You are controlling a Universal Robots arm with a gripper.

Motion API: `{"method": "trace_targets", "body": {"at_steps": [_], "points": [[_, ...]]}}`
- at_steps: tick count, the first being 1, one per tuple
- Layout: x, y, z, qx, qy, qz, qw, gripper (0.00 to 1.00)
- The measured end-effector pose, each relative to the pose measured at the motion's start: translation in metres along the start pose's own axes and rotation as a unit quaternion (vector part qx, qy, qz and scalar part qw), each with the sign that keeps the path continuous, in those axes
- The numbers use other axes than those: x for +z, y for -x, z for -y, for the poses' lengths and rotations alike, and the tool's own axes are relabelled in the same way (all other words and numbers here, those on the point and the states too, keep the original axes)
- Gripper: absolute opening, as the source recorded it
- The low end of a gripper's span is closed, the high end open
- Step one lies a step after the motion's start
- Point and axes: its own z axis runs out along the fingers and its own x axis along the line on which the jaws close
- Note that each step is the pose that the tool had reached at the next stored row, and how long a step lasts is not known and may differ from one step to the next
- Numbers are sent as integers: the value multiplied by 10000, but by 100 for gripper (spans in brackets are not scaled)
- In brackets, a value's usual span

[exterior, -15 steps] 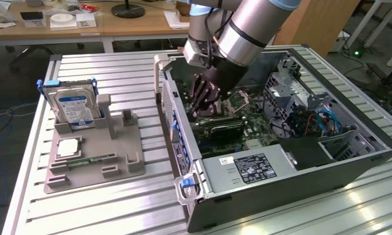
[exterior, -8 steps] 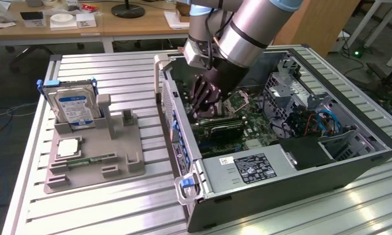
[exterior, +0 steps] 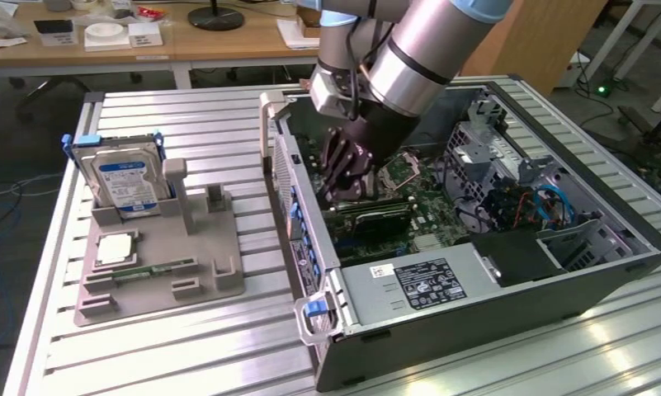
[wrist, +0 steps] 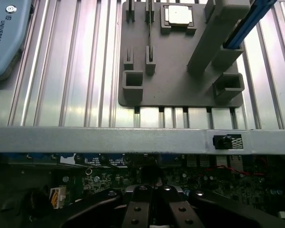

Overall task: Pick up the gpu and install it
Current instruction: 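Press down on the gpu until it lock into place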

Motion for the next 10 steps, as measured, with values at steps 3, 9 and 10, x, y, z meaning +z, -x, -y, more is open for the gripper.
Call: {"method": "trace_targets", "body": {"at_steps": [3, 9, 10], "points": [[5, -1, 2, -1, 4, 2, 10000, 11], [22, -1, 9, -3, -28, 5, 10000, 11], [22, -1, 9, -6, -70, 6, 10000, 11]]}}
